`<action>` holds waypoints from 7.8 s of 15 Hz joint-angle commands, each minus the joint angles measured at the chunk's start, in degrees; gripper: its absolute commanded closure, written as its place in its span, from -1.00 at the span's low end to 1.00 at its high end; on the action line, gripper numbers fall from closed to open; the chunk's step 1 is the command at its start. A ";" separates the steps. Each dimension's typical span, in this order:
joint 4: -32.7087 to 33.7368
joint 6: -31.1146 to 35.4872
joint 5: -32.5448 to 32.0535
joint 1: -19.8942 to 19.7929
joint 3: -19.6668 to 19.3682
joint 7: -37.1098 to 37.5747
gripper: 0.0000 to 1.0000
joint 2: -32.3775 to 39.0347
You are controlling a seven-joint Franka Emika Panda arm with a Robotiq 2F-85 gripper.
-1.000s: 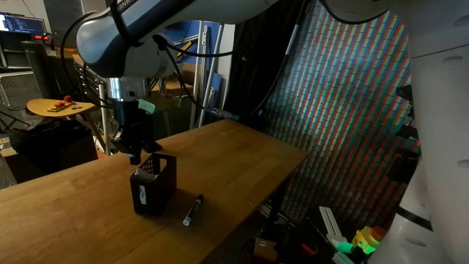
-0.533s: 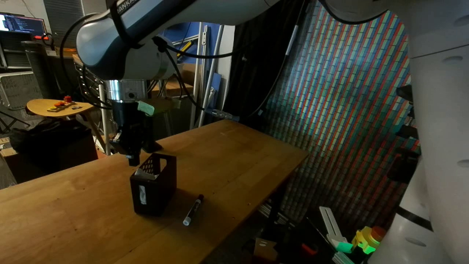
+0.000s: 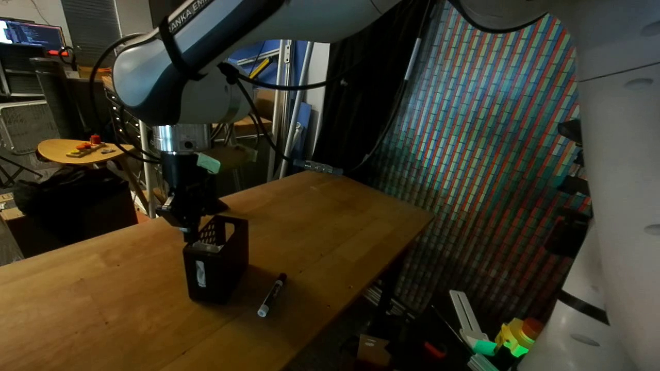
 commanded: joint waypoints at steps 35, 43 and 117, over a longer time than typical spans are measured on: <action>-7.42 7.06 3.19 -2.44 0.71 -2.51 0.84 -5.10; -4.52 6.45 3.17 -2.36 1.10 -3.50 0.84 -3.20; -6.60 4.81 10.01 -10.22 2.55 -22.68 0.84 2.17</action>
